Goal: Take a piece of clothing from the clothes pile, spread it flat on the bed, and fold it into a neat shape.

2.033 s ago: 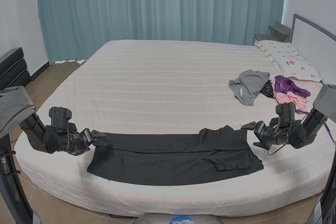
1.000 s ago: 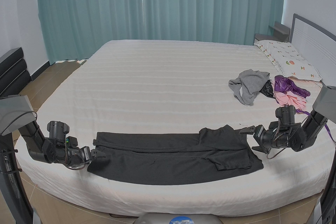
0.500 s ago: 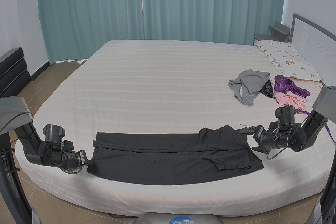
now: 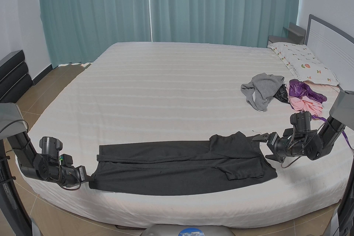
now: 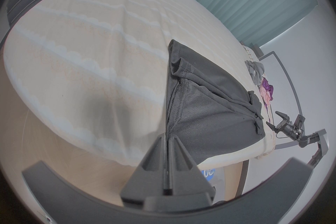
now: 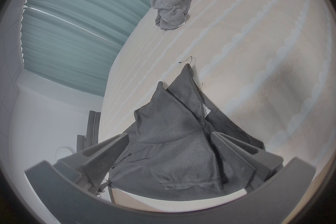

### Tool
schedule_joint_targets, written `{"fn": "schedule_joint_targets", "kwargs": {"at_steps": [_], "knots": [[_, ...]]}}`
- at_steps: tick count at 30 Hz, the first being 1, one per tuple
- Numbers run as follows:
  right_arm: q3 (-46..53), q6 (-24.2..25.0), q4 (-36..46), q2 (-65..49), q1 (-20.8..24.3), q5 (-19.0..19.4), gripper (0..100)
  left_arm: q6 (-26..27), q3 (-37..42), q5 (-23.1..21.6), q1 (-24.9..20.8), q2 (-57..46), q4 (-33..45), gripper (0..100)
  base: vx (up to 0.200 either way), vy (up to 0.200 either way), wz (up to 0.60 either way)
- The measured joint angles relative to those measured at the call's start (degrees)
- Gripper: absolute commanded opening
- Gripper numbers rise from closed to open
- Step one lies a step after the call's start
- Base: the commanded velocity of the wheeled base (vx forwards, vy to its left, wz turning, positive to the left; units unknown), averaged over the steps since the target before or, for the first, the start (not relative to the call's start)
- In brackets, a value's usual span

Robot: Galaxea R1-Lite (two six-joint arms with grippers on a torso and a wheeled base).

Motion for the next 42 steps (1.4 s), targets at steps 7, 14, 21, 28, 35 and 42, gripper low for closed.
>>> {"fn": "schedule_joint_targets", "kwargs": {"at_steps": [7,14,21,28,35,42], "knots": [[0.2,-0.1,0.0,0.0,0.0,0.0,100,0.0,0.9,0.0,-0.1,-0.4,0.0,100,0.0,0.0,0.0],[0.3,-0.1,0.0,0.0,0.0,0.0,100,-0.7,0.3,0.3,0.0,-0.7,0.2,100,0.0,0.0,0.0],[0.4,-0.1,0.0,-0.2,0.3,0.0,100,-7.4,-2.9,0.5,-0.3,-1.5,0.4,100,0.0,0.0,0.0],[0.6,0.2,0.0,-0.5,0.5,0.0,100,-17.2,-9.3,6.3,-3.7,-1.1,0.5,100,0.0,0.0,0.0],[0.8,0.5,0.0,-1.1,0.5,-0.4,100,-28.2,-16.0,14.5,-10.0,2.9,0.7,100,0.0,0.0,0.0],[1.0,2.0,0.3,-2.3,0.5,-0.7,100,-28.8,-17.6,17.7,-11.5,5.2,0.9,0,0.0,0.0,0.0]]}}
